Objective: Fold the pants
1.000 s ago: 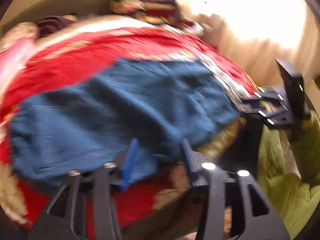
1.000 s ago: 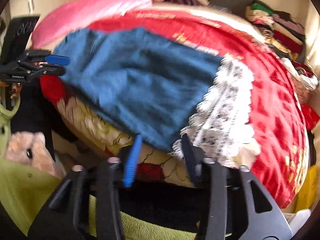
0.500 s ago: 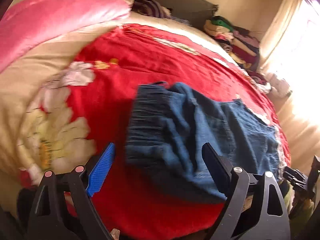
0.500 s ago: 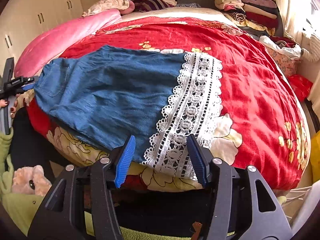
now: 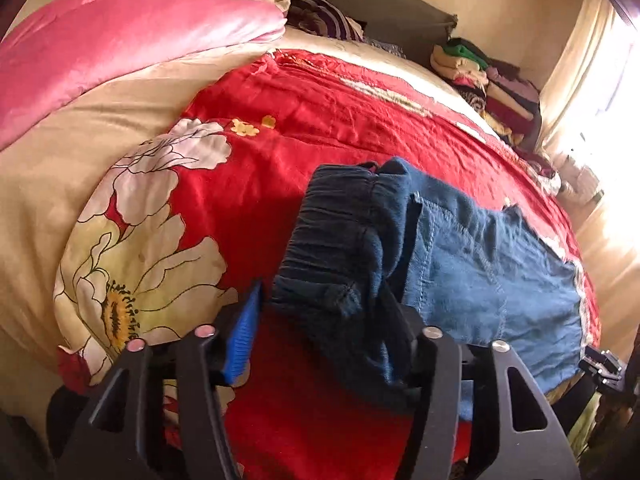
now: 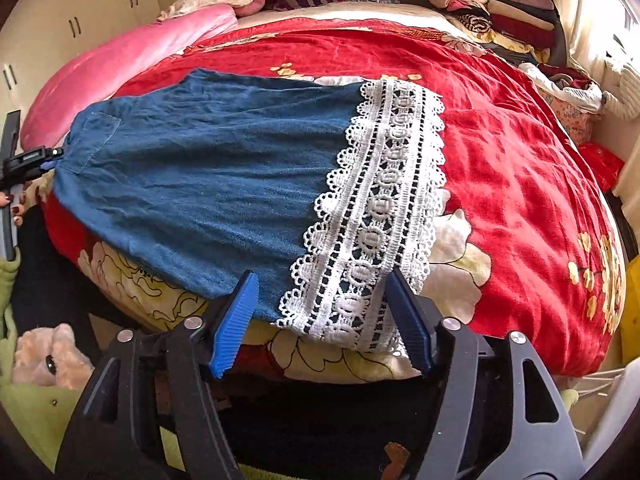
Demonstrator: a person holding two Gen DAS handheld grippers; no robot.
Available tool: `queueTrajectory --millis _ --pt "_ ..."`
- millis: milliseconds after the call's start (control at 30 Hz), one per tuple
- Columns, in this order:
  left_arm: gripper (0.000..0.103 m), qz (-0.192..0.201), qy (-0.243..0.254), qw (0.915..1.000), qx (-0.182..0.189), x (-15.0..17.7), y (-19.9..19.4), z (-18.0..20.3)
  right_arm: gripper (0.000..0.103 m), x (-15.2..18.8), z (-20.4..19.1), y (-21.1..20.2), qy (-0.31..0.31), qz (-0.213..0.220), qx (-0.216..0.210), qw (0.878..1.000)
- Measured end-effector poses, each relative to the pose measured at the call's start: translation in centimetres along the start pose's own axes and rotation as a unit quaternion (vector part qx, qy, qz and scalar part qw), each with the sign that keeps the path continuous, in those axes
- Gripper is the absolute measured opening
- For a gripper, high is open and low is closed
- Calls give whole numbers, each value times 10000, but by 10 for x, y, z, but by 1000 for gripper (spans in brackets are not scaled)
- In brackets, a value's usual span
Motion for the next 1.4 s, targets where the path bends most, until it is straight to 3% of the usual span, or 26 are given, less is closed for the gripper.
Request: queueTrajectory --millis 200,367,500,633,733,833,933,1067,1167,1200,1233,1400 --pt "78 738 -5 9971 -181 -19 -50 0 61 -9 7 -20 108 392 -45 9992" --pt "78 970 413 9942 231 -42 -65 43 61 -37 35 -32 461 829 51 9955" --pt "78 671 817 9903 896 -54 -41 100 61 -64 65 -21 825 862 -64 9928" --pt "78 190 1378 9805 1387 -61 1 168 48 -90 97 7 1242 779 -474 9881" --pt "78 -65 1658 9741 1535 -62 31 201 39 -100 115 31 1506 606 -822 9833" --pt "78 -315 1902 9695 1515 -64 66 224 38 -107 120 50 1476 471 -985 9830" --pt "78 -732 1985 9646 1573 -62 104 234 37 -110 123 66 1460 378 -1172 9816" --pt "78 -975 1997 9607 1661 -56 131 238 37 -110 124 77 1480 422 -1401 9781" --pt "58 -905 1997 9591 1789 -52 133 238 36 -107 123 74 1436 477 -1498 9771" --pt "30 -925 1947 9580 1890 -52 133 239 33 -106 122 74 1418 478 -1528 9769" --pt "11 -1012 1837 9547 2109 -54 135 238 29 -105 121 75 1389 473 -1558 9768" --pt "11 -708 1730 9561 2256 -59 119 237 13 -99 118 65 1355 605 -1714 9740"
Point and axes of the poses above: each gripper's, at about its wrist camera, not at the fingertips, and y roughly the way its jaws point, z to its right, x to its underside, the point moved 1 cm from there along y, roughly the way its jaws point, and after that the axes turned 7 degrees about -x, right-handed, at the moved point
